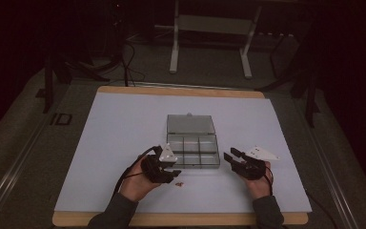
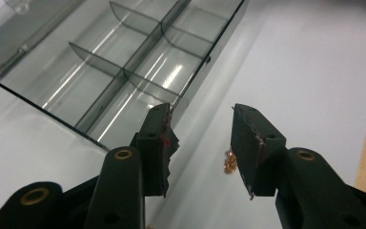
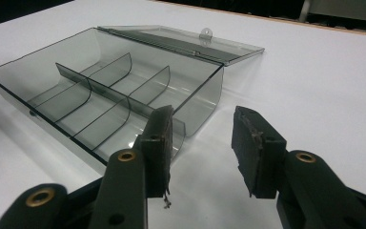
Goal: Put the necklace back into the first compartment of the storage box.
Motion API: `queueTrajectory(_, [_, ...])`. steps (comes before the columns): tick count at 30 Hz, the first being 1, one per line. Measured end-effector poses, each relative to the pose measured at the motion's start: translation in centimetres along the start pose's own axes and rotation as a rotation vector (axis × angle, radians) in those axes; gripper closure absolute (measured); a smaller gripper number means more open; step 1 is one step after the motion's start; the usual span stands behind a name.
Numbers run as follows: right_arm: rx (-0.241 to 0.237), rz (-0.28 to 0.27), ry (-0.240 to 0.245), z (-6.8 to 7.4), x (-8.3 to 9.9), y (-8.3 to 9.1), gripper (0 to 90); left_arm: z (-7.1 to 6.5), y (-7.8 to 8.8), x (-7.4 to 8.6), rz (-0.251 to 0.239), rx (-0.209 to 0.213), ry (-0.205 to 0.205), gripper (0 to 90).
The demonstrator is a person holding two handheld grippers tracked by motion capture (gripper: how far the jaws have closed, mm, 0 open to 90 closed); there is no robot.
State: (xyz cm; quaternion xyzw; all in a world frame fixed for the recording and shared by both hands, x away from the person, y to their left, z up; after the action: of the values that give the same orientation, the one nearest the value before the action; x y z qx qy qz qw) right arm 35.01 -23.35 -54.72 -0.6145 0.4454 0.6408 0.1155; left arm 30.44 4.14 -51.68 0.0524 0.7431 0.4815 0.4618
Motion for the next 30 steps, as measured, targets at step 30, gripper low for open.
queueTrajectory(30, [0.001, -0.006, -0.015, -0.2, 0.0, 0.1, 57.7, -2.5, -3.0, 0.8, 0.221, 0.021, -0.102, 63.3])
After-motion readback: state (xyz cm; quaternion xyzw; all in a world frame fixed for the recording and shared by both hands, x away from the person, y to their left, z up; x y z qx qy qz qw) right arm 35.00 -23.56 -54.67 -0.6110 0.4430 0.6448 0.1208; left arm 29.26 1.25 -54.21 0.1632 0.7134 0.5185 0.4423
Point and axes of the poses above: each handheld gripper's, and its own axes: y roughly backward along the jaws, x roughly out of its underside, z roughly to its left, the point moved 5 cm from there along -y, roughly forward along the jaws, and after that the axes turned 13 degrees about y, right-handed, at the moved point
